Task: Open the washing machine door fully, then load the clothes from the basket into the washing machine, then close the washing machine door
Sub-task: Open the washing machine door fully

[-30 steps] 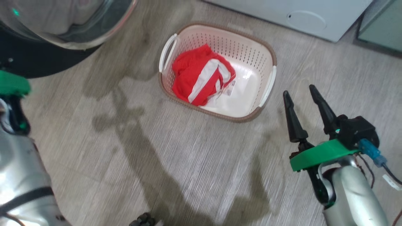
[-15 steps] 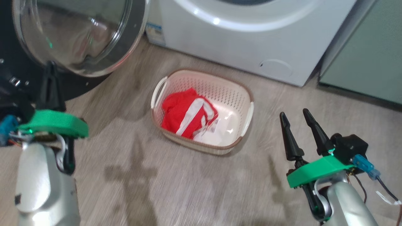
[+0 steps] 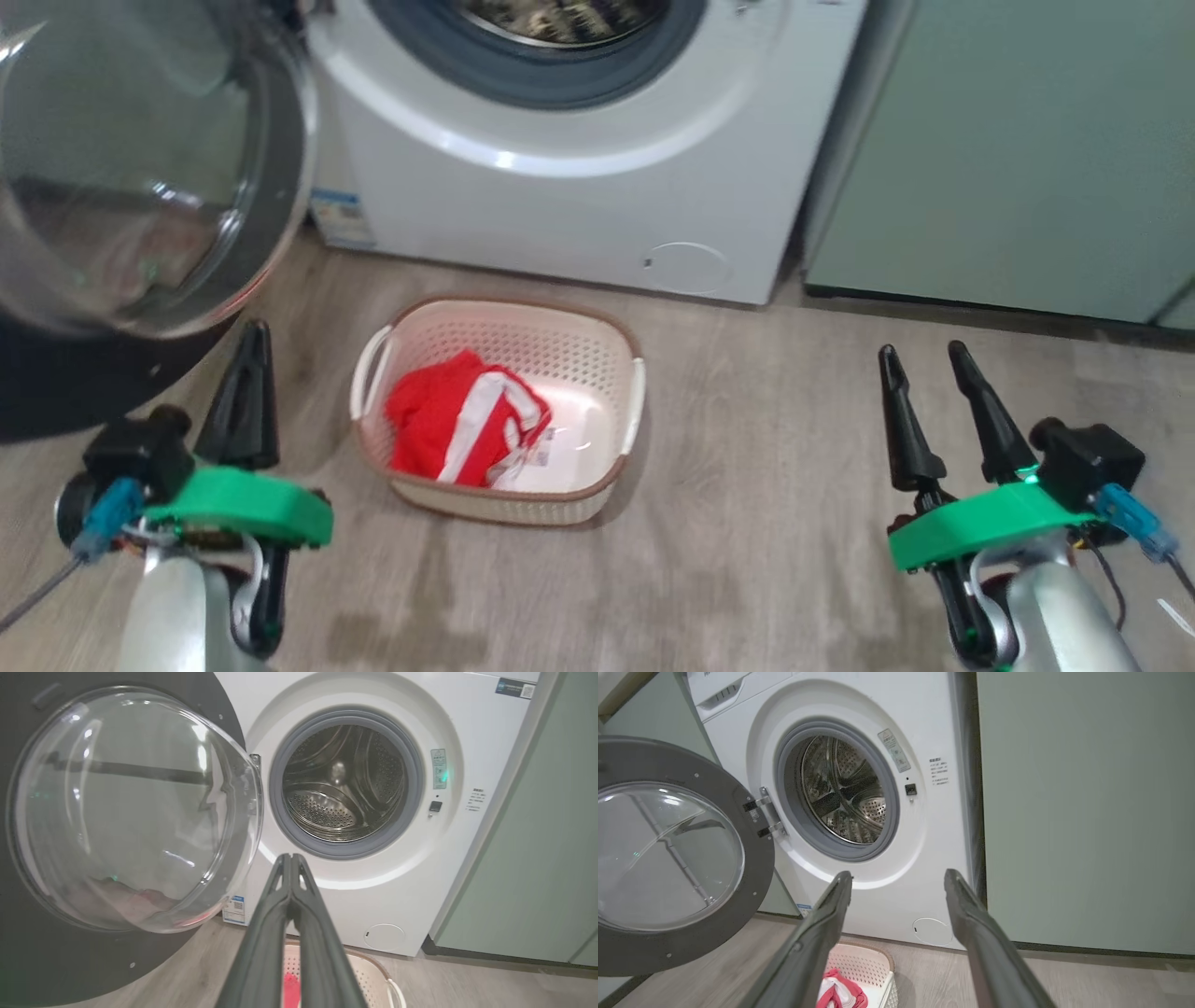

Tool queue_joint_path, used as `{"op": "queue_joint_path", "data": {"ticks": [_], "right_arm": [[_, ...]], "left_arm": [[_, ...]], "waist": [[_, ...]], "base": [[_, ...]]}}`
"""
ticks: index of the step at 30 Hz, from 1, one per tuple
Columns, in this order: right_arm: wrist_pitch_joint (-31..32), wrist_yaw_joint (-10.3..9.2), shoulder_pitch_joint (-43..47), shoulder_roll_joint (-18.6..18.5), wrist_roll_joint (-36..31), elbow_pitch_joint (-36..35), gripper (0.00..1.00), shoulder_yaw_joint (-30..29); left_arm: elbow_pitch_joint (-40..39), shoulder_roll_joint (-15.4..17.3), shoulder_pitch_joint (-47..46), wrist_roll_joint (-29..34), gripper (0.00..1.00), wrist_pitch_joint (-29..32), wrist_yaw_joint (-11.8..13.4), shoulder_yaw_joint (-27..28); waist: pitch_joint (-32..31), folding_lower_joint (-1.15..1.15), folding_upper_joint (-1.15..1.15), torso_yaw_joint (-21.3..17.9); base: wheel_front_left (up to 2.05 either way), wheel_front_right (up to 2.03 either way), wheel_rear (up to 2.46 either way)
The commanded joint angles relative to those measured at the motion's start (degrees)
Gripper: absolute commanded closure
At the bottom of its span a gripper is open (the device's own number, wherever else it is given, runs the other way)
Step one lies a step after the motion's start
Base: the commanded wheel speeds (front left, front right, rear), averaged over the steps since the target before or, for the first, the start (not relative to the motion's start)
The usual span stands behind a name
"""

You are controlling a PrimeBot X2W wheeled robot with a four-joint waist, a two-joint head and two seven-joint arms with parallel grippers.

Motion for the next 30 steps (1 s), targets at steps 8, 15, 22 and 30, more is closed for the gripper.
{"op": "queue_joint_path", "data": {"ticks": [8, 15, 22, 30], "right_arm": [[-0.53, 0.0, -0.16, 0.27, 0.36, -3.38, 0.0, -0.89], [-0.53, 0.0, 0.46, 0.27, 0.74, -3.9, 0.0, -1.54], [-0.53, 0.0, 0.95, 0.27, 0.78, -4.23, 0.0, -1.96], [-0.53, 0.0, 1.24, 0.27, 1.26, -3.7, 0.0, -2.1]], "left_arm": [[-8.14, 0.84, 2.15, -4.64, 1.0, -0.28, 0.69, -1.74], [-10.31, 0.84, 5.28, -5.86, 1.0, -0.28, 1.71, -3.33], [-10.34, 0.83, 7.15, -7.34, 0.65, -0.28, 2.55, -4.79], [-9.53, 0.83, 7.65, -7.31, 0.0, -0.28, 1.64, -6.55]], "waist": [[-0.99, 0.0, 0.0, -6.62], [-0.66, 0.0, 0.0, -9.41], [-0.48, 0.0, 0.0, -10.03], [-0.59, 0.0, 0.0, -9.54]], "base": [[0.0, 0.0, 0.0], [0.0, 0.0, 0.0], [0.0, 0.0, 0.0], [0.0, 0.0, 0.0]]}}
